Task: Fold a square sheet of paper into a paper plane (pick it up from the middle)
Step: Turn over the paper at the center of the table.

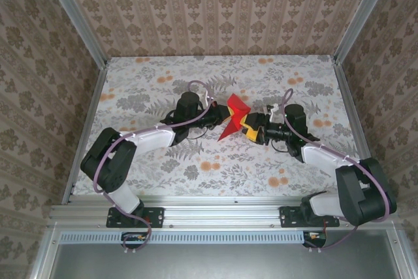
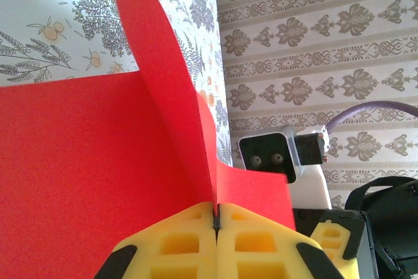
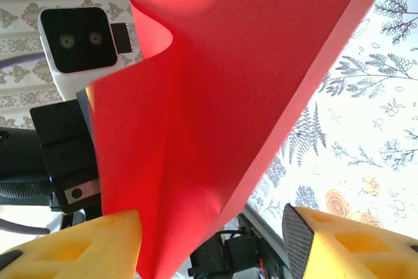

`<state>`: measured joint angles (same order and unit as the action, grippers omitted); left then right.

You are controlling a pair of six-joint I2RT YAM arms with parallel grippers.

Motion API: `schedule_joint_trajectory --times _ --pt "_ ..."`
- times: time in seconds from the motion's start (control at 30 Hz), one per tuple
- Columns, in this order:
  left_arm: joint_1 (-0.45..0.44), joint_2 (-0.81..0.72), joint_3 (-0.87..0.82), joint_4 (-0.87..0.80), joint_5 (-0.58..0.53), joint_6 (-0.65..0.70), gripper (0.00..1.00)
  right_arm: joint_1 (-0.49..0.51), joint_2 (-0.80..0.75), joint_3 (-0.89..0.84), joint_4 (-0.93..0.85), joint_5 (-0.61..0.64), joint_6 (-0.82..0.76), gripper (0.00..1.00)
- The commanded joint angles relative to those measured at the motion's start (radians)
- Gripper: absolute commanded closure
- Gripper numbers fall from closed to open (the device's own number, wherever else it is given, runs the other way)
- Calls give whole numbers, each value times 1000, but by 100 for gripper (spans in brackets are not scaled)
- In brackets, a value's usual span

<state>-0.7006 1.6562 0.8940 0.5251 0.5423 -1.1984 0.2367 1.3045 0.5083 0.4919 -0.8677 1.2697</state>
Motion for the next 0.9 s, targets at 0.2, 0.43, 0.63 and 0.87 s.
schedule_joint_trajectory --times 0.2,0.43,0.63,0.87 --pt "-2 20 18 48 5 -28 98 -6 -112 -33 -16 10 42 36" --pt "-12 34 32 70 15 -41 98 11 -76 3 -52 26 40 31" --pt "-16 34 25 83 13 -52 98 36 -11 46 -19 35 60 32" --pt "-19 37 28 93 10 -58 99 44 57 39 76 38 116 37"
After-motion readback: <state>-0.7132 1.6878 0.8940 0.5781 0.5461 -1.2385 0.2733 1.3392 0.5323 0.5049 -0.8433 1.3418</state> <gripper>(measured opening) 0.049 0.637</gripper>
